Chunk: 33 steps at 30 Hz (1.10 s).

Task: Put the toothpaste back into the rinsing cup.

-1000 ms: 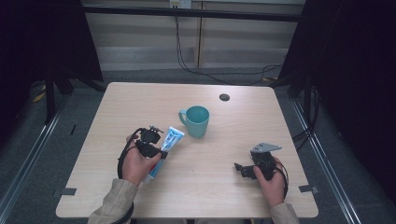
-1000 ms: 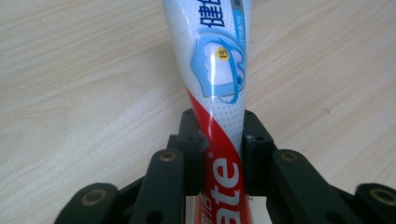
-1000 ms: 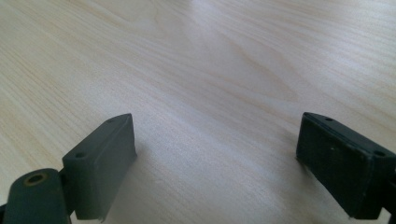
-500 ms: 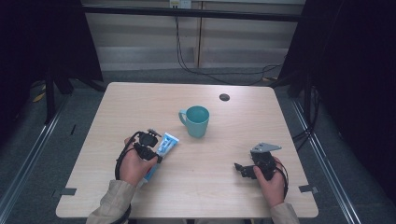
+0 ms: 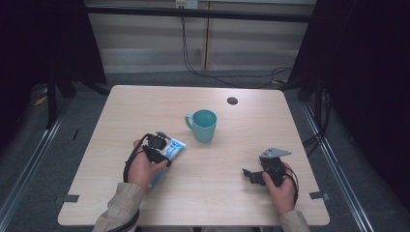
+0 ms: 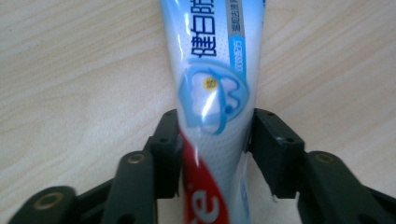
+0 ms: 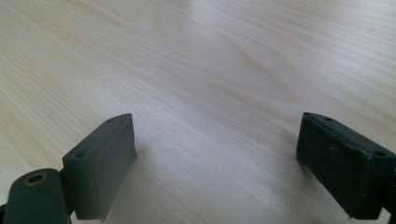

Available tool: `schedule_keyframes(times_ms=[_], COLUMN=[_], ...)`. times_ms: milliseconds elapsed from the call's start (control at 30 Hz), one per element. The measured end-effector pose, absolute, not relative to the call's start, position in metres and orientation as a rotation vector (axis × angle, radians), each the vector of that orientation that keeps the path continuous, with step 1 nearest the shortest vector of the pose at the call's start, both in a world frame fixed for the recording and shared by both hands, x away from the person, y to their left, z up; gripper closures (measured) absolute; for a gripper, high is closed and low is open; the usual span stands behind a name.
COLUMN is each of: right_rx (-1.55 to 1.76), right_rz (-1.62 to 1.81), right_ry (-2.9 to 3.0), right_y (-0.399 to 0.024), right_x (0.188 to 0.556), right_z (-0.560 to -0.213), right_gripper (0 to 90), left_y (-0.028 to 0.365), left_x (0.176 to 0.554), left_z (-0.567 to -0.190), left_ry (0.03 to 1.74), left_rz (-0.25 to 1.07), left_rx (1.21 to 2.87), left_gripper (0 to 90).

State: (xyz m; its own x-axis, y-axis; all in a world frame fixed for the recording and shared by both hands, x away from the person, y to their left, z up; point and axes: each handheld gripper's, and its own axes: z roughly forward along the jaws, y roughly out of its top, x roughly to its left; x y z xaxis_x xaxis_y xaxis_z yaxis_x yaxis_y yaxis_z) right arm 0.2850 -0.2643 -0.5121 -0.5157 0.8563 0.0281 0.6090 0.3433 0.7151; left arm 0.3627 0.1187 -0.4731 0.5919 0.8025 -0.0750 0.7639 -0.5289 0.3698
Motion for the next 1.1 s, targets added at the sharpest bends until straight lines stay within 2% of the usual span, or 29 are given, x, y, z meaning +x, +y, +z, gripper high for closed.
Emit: schedule_keyframes(times_ms=[67,200,300,333,367,467,600,1100], right_rx=[1.294,1.295,1.294,1.294,1.294,1.295,1.295,1.297], right_rz=[0.973,0.973,0.973,0.973,0.973,0.973,0.974,0.975], right_ry=[2.26,2.26,2.26,2.26,2.26,2.26,2.26,2.261], right_y=[-0.264,-0.264,-0.264,-0.264,-0.264,-0.264,-0.264,-0.264], right_x=[0.285,0.285,0.285,0.285,0.285,0.285,0.285,0.285], right_z=[-0.512,-0.512,-0.512,-0.512,-0.512,-0.512,-0.512,-0.512], right_gripper=[11.2,11.2,11.2,11.1,11.2,11.2,11.3,11.3], left_y=[0.115,0.108,0.106,0.106,0.105,0.101,0.106,0.125], left_x=[0.365,0.371,0.372,0.373,0.373,0.371,0.367,0.362], left_z=[-0.475,-0.475,-0.473,-0.471,-0.47,-0.468,-0.466,-0.426], left_ry=[1.261,1.261,1.281,1.278,1.284,1.272,1.27,1.111], left_rz=[0.187,0.206,0.19,0.157,0.13,0.151,0.066,0.141], left_rx=[2.467,2.487,2.504,2.505,2.501,2.529,2.459,2.254], left_gripper=[47.2,46.2,53.1,57.7,68.0,72.8,73.2,72.9])
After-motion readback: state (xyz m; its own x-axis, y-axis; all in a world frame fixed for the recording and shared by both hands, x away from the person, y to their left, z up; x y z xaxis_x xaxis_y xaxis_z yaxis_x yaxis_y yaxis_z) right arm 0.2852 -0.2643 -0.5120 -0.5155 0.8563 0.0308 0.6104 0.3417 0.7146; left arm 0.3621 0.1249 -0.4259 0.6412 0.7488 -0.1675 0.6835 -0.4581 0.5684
